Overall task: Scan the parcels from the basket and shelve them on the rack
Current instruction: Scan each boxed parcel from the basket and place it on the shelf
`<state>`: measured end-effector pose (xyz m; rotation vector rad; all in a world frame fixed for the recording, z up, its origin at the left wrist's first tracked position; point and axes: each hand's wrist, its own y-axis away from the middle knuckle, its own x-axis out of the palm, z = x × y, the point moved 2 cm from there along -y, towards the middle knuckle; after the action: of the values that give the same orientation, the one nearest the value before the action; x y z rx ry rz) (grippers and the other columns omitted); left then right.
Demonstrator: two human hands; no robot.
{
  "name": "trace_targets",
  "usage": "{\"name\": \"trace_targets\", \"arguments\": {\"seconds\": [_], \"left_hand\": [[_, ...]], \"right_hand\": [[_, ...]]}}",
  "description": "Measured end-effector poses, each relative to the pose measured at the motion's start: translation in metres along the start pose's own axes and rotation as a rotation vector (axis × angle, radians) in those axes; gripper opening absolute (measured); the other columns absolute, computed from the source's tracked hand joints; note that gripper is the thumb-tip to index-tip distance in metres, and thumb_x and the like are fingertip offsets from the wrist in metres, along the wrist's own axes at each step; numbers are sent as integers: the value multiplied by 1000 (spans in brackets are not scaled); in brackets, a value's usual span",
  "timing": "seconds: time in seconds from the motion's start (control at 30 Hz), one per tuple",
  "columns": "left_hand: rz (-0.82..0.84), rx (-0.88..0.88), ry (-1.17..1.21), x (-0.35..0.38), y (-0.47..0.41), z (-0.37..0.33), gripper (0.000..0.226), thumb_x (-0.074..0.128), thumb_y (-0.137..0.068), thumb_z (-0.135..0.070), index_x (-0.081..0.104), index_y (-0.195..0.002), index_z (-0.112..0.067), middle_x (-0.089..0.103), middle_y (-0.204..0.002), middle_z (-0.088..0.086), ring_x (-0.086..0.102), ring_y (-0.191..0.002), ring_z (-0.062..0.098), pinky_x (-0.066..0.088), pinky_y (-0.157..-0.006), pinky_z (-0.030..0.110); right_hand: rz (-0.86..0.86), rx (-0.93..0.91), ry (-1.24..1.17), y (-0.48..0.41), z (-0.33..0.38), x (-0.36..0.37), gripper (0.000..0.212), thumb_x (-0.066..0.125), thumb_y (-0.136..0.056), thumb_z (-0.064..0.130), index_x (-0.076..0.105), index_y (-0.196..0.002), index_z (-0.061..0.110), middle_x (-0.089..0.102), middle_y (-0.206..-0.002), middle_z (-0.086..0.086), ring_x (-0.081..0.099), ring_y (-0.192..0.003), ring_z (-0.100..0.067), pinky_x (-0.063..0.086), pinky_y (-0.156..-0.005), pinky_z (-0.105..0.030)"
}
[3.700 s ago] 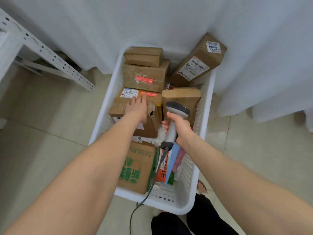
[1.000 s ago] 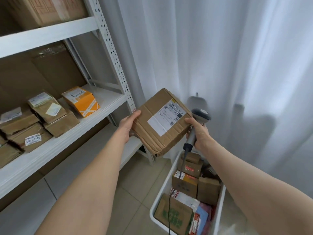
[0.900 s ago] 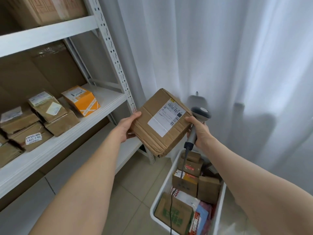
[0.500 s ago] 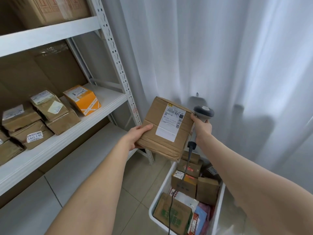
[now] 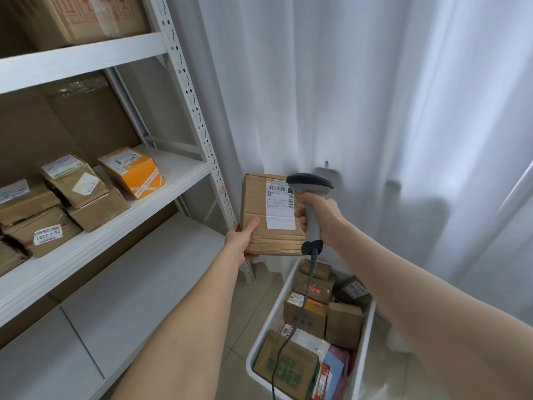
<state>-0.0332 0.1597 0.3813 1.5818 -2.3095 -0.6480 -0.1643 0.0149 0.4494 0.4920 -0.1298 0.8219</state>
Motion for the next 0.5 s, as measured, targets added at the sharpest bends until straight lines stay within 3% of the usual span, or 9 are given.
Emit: {"name": "trace_targets", "arguments": {"seconds": [0.2,0.37,0.5], "left_hand": [[16,-33,26,4,0,3,73,75,-77,-44,42,-137,-19,56,-118,9,57,-94,30,54,-56,40],[19,-42,32,5,-3,3,76,75,-76,-44,42,-138,-16,55,-121,10,55,-101,32,55,-76,52],[18,-47,32,5,-4,2,73,74,-77,-44,42,-136,-15,55,-118,10,55,-99,32,55,-77,52]], "right_hand": [[15,46,93,4,6,-1,18,62,-87,14,60,-99,1,55,-50,-6,45,-42,-17,42,-46,-24],[26,63,127,7,10,-3,15,60,-87,14,58,-97,3,55,-49,-5,46,-41,-16,41,-44,-23],[38,64,128,9,13,-2,13,59,-88,14,55,-96,5,54,-49,-5,44,-40,-15,40,-41,-21]]}}
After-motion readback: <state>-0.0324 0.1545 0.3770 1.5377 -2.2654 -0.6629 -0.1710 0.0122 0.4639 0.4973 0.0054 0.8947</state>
